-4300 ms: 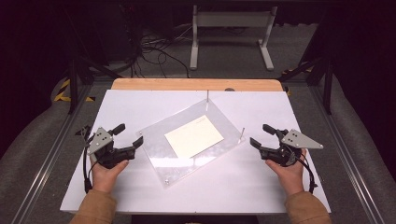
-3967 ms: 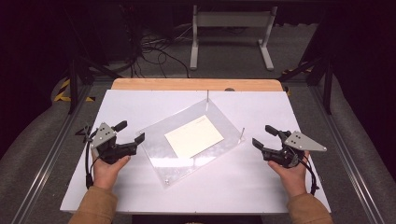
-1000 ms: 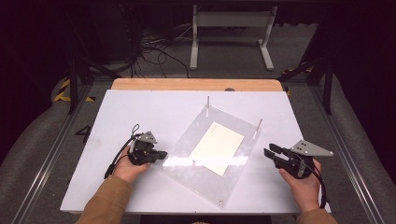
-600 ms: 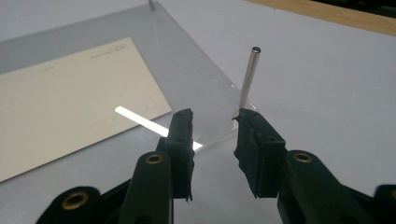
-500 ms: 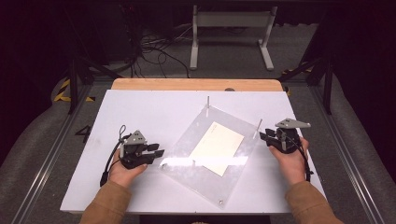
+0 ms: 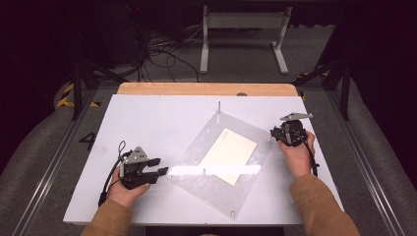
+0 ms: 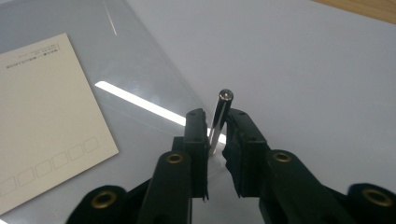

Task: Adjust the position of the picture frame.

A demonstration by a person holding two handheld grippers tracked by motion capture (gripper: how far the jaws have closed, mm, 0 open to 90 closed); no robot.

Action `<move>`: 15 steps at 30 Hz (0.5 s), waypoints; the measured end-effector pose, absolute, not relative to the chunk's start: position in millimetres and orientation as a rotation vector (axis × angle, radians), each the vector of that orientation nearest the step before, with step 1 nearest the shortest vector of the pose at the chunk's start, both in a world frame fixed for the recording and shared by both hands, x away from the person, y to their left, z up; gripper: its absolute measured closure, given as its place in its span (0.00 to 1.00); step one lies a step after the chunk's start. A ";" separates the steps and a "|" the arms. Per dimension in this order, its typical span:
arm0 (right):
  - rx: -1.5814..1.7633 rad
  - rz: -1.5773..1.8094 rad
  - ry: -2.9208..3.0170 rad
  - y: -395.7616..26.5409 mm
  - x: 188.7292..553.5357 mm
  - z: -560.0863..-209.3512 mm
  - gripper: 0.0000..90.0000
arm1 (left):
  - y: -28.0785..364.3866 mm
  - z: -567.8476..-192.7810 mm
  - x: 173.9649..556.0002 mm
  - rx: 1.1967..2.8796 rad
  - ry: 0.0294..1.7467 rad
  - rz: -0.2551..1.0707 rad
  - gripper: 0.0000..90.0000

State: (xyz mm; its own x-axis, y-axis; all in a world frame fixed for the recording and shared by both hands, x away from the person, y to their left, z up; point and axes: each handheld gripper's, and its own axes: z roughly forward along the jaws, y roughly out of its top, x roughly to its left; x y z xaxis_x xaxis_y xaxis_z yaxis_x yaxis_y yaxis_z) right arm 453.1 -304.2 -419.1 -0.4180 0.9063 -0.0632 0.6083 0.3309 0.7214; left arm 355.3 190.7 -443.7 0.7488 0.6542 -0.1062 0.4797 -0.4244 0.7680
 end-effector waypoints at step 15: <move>1.181 0.827 2.167 -274.8 496.2 -388.8 0.94 | 198.3 -447.9 344.1 2.100 0.861 0.237 0.57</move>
State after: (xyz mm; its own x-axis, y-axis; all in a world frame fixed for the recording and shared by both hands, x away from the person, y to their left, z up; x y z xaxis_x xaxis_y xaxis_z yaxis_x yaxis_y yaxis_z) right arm 496.2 -274.8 -388.8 -0.4758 0.8650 -0.1592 0.5392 0.4299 0.7242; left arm 344.1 198.3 -447.9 0.7469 0.6525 -0.1280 0.4954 -0.4176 0.7617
